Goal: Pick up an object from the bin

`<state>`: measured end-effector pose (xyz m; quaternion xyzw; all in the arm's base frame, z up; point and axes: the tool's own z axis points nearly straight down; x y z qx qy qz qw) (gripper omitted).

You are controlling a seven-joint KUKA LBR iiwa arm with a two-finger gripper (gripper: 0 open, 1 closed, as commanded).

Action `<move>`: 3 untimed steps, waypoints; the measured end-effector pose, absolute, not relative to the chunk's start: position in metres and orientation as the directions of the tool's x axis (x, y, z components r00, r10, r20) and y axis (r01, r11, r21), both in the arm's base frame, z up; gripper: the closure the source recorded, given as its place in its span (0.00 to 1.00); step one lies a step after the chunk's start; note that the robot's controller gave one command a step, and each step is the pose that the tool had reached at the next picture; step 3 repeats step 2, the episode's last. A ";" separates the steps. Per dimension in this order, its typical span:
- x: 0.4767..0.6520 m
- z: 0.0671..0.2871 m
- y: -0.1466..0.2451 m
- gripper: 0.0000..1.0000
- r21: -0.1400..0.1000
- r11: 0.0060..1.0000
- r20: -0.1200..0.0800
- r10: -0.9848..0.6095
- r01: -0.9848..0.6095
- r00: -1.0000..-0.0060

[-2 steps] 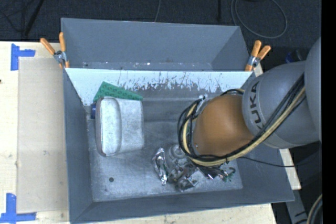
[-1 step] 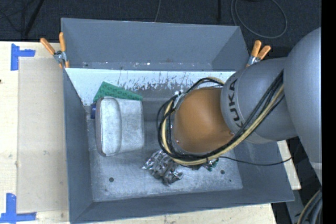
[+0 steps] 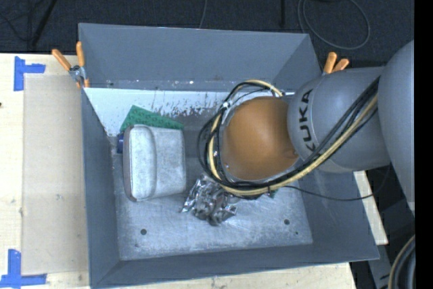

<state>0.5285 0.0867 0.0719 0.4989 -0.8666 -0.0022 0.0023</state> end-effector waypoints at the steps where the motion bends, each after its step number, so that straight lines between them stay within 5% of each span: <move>1: 0.528 0.072 0.086 1.00 0.006 0.504 0.002 -0.864 -0.864 -0.504; 2: 0.553 0.209 0.103 1.00 -0.006 0.371 -0.006 -0.929 -0.929 -0.371; 3: 0.553 0.209 0.103 1.00 -0.006 0.371 -0.006 -0.929 -0.929 -0.371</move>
Offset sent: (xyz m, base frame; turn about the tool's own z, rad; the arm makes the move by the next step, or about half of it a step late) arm 0.0000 0.0000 0.0000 0.0000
